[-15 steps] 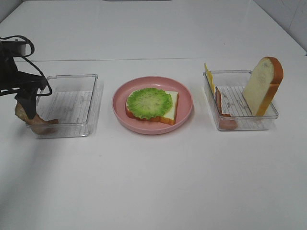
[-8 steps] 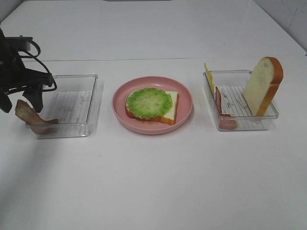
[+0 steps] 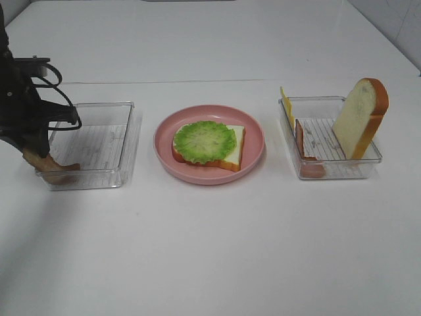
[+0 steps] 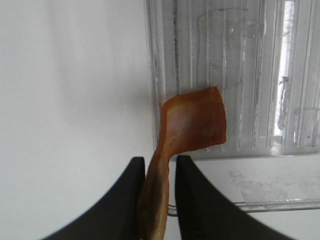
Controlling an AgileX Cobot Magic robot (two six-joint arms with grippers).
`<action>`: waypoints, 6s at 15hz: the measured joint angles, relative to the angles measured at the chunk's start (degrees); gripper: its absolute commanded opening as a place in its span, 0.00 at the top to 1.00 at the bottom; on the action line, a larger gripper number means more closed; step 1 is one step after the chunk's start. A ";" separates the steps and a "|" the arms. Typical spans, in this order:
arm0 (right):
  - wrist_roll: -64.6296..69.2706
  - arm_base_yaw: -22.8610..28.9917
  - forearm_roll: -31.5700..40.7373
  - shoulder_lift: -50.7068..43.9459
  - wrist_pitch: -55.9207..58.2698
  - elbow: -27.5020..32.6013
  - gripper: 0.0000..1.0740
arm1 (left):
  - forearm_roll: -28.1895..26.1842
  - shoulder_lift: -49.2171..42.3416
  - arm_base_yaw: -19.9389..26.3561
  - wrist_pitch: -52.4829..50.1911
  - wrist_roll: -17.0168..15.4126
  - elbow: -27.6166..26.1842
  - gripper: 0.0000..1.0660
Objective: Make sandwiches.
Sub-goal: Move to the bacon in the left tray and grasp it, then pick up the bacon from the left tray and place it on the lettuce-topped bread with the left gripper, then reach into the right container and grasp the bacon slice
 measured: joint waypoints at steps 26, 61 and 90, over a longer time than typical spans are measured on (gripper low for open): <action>0.00 0.00 0.00 0.00 0.00 0.00 0.33 | -65.95 8.88 -7.45 -1.55 29.68 -16.90 1.00; 0.00 0.00 0.17 0.00 0.00 0.00 0.33 | -61.13 19.42 -8.94 -4.18 32.37 -20.00 0.45; 0.00 0.00 0.17 0.00 0.00 0.00 0.33 | -8.88 -20.57 -8.94 17.42 8.77 -25.10 0.28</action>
